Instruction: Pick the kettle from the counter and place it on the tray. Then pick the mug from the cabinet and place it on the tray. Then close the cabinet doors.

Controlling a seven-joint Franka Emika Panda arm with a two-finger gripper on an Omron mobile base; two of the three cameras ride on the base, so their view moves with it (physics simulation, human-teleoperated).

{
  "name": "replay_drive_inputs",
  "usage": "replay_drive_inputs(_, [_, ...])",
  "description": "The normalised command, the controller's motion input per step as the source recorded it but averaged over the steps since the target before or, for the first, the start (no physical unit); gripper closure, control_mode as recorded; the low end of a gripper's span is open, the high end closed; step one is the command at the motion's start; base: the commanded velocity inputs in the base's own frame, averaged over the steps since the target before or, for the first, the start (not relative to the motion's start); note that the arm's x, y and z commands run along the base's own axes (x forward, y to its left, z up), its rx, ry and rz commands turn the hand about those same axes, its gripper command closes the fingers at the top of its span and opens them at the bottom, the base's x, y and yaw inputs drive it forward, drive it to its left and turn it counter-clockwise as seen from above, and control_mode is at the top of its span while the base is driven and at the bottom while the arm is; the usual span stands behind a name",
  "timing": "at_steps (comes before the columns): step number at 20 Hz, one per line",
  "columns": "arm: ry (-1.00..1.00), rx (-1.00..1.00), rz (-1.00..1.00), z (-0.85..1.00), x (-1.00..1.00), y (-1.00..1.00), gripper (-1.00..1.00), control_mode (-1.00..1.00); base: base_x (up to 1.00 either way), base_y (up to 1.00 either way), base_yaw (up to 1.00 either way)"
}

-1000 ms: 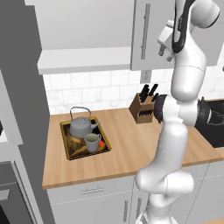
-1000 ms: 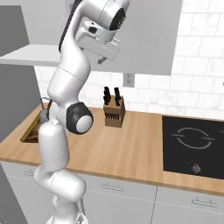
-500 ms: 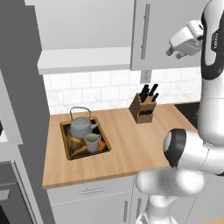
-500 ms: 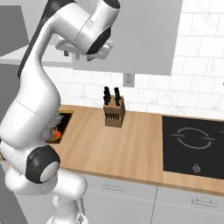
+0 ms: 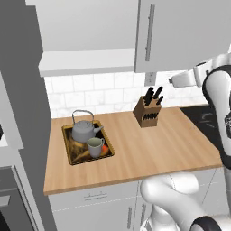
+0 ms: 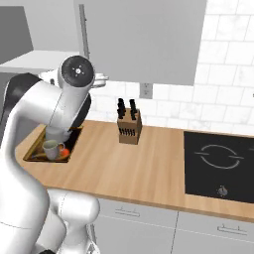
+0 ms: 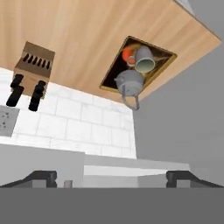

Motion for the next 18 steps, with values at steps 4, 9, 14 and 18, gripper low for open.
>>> replay_drive_inputs(4, [-0.11, -0.26, 0.00, -0.39, -0.10, 0.04, -1.00, -1.00, 0.00, 0.00, 0.00])
replay_drive_inputs(9, [-0.25, -0.31, 0.00, -0.08, -0.30, 0.28, -1.00, -1.00, 0.00, 0.00, 0.00])
replay_drive_inputs(14, [-0.07, -0.31, 0.01, -0.25, -0.03, 0.39, -1.00, -1.00, 0.00, 0.00, 0.00])
replay_drive_inputs(18, [0.00, -0.09, 0.00, -0.15, -0.01, 0.06, -1.00, -1.00, 0.00, 0.00, 0.00])
